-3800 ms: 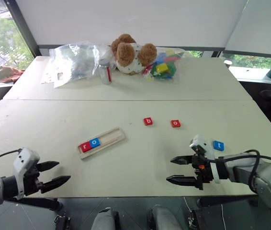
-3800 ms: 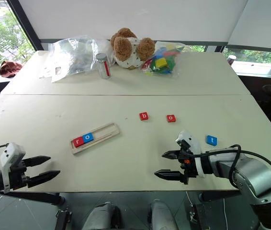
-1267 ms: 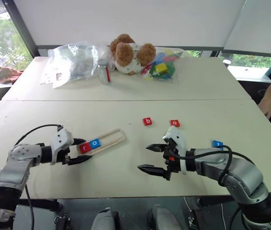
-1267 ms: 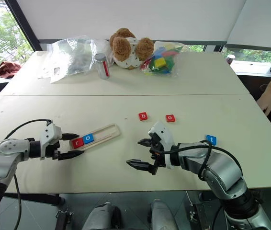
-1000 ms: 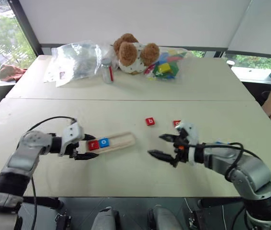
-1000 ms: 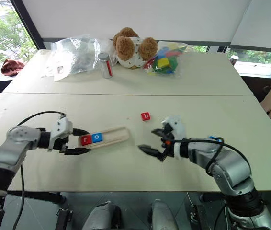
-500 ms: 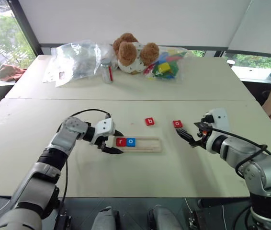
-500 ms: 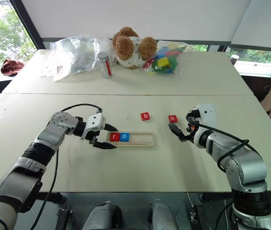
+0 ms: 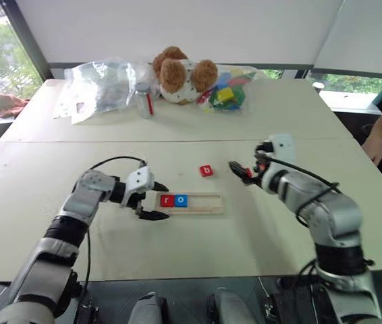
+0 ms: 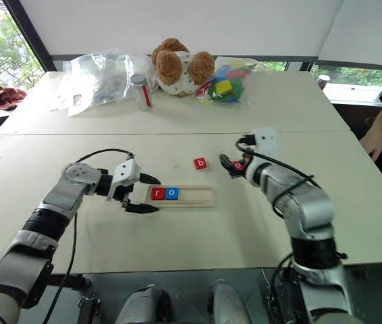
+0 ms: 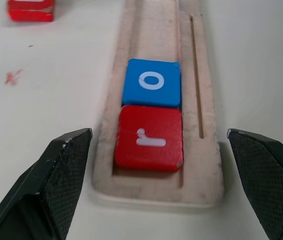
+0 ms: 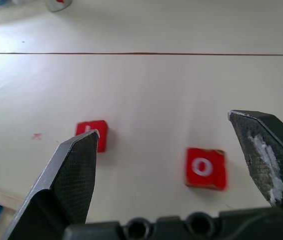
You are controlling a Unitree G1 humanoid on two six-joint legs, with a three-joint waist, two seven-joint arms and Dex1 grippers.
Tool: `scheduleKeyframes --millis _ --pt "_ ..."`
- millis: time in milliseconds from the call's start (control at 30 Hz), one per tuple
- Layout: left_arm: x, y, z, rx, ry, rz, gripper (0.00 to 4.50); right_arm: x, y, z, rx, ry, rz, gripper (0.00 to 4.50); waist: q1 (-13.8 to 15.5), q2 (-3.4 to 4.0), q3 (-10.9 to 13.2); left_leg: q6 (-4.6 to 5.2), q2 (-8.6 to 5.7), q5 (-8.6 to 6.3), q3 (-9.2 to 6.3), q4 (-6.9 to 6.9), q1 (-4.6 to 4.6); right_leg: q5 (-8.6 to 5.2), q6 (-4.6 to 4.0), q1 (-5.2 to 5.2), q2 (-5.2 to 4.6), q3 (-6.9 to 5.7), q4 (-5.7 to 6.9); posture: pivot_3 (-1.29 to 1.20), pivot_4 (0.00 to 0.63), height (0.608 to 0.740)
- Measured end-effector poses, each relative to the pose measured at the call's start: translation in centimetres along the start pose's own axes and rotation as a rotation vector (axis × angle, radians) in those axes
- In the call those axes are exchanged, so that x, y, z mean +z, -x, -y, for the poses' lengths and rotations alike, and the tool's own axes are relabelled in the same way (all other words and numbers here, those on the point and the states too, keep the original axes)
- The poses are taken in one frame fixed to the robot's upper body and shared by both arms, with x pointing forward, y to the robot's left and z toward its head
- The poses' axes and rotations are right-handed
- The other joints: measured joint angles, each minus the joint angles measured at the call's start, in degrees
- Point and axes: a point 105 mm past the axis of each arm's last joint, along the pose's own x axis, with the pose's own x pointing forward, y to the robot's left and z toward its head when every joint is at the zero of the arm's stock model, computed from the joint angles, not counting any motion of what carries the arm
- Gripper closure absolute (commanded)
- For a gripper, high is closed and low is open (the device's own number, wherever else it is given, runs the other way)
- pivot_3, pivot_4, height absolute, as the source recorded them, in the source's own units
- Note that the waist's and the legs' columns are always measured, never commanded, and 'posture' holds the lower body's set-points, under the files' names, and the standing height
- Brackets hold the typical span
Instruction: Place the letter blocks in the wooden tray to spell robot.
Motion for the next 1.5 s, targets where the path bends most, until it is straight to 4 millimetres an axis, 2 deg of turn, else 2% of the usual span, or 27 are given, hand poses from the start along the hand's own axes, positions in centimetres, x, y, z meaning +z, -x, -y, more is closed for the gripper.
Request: scheduleKeyframes --millis 100,233,300,400,600,667,733,867,1033,1100,1167,1233,1300,1367,1400,1500 --pt "0.7 3.9 -0.8 0.112 0.041 0.007 0.05 -1.0 -1.9 -2.1 0.021 -0.018 -0.042 0.0 -0.1 0.02 0.0 -0.05 0.09 0.03 -0.01 -0.02 -0.07 0.0 0.0 -0.06 -0.09 -0.01 0.01 0.0 0.15 0.74" --pt "3.0 7.7 -0.6 0.204 0.084 0.065 0.05 -2.5 -3.5 -3.4 0.013 -0.017 -0.095 0.0 0.2 0.06 0.0 -0.06 -0.05 0.03 0.03 0.02 -0.1 0.0 0.0 -0.02 -0.26 -0.01 -0.01 0.0 0.15 0.74" --pt "3.8 8.3 0.8 0.206 0.116 0.096 0.05 -2.9 -4.0 -3.9 0.01 -0.007 -0.107 0.0 0.2 0.05 0.0 -0.05 -0.09 0.03 0.06 0.05 -0.1 0.0 0.0 0.04 -0.32 0.01 -0.06 0.0 0.15 0.74" --pt "4.5 8.1 2.4 0.212 0.171 0.129 0.05 -3.0 -4.4 -4.1 0.003 0.019 -0.116 0.0 0.4 0.05 0.0 -0.06 -0.12 0.03 0.03 0.07 -0.1 0.0 0.0 0.06 -0.35 0.01 -0.07 0.0 0.15 0.74" --pt "4.5 8.1 3.6 0.291 0.226 0.147 0.05 -3.6 -5.2 -4.2 0.0 0.049 -0.148 0.0 0.0 0.05 0.0 -0.13 -0.03 0.07 0.0 0.01 -0.01 0.0 0.0 0.05 -0.26 0.01 -0.02 0.0 0.15 0.74" --pt "4.6 7.9 3.8 0.295 0.228 0.146 0.0 -3.8 -5.5 -4.6 0.0 0.059 -0.148 0.56 -0.2 0.05 0.0 -0.15 -0.01 0.09 -0.01 0.01 0.01 0.0 0.0 0.05 -0.26 0.01 -0.01 0.0 0.15 0.74" --pt "4.5 8.0 3.7 0.306 0.228 0.144 0.0 -3.8 -5.7 -4.8 -0.003 0.077 -0.147 1.33 -0.4 0.05 0.0 -0.18 -0.01 0.1 0.0 0.01 0.02 0.0 0.0 0.05 -0.23 0.01 0.01 0.0 0.15 0.74" --pt "4.6 7.9 3.5 0.316 0.225 0.144 0.0 -3.7 -6.0 -5.4 0.005 0.101 -0.133 3.33 -1.2 0.05 0.0 -0.19 -0.02 0.1 -0.01 0.0 0.02 0.0 0.0 0.05 -0.24 0.01 0.02 0.0 0.15 0.74" --pt "5.0 6.9 3.6 0.276 0.202 0.153 0.0 -3.6 -5.9 -5.1 -0.014 0.118 -0.121 3.38 -1.2 0.05 0.0 -0.21 -0.01 0.12 -0.02 -0.01 0.01 0.0 0.0 0.05 -0.27 0.01 0.01 0.0 0.15 0.74" --pt "5.1 6.2 3.8 0.243 0.188 0.145 0.0 -3.2 -5.3 -4.2 -0.046 0.142 -0.097 3.38 -1.0 0.09 0.1 -0.21 -0.04 0.12 -0.03 -0.01 -0.03 0.0 0.0 0.04 -0.27 0.0 0.0 0.0 0.15 0.74" --pt "5.0 5.4 4.2 0.188 0.165 0.125 0.0 -1.7 -3.9 -2.7 -0.104 0.156 -0.043 3.38 -0.9 0.11 0.1 -0.25 -0.07 0.14 -0.02 -0.01 -0.06 0.0 0.0 0.04 -0.29 0.0 -0.03 0.0 0.15 0.74" --pt "4.9 4.5 4.7 0.12 0.145 0.114 0.0 -0.1 -1.4 -0.8 -0.18 0.143 0.022 3.38 -0.7 0.1 0.1 -0.25 -0.06 0.13 -0.04 -0.03 -0.08 0.0 0.0 0.03 -0.29 0.0 -0.07 0.0 0.15 0.74" --pt "5.1 3.9 4.8 0.077 0.122 0.11 0.0 0.3 1.3 0.4 -0.239 0.062 0.066 3.38 0.0 0.07 0.0 -0.25 -0.04 0.13 -0.09 -0.06 -0.09 0.0 -0.01 0.03 -0.23 0.0 -0.09 0.0 0.15 0.74" --pt "5.9 3.1 4.6 0.038 0.069 0.112 0.0 -0.7 4.3 0.9 -0.3 -0.164 0.075 3.38 0.3 0.07 0.0 -0.22 -0.01 0.11 -0.08 -0.08 -0.09 0.0 0.0 0.0 -0.14 0.01 -0.06 0.0 0.15 0.74" --pt "6.4 2.7 4.6 0.016 0.041 0.119 0.0 -1.5 5.2 0.8 -0.314 -0.21 0.05 3.38 0.2 0.1 0.0 -0.22 -0.01 0.11 -0.07 -0.07 -0.07 0.0 0.0 0.0 -0.11 0.02 -0.05 0.0 0.15 0.74" --pt "7.6 1.3 4.6 -0.064 -0.017 0.14 0.0 -5.1 8.2 1.1 -0.401 -0.198 -0.08 3.38 0.6 0.12 0.0 -0.22 -0.14 0.12 -0.09 -0.03 -0.04 -0.01 -0.03 0.07 -0.12 0.01 -0.06 0.0 0.15 0.74"
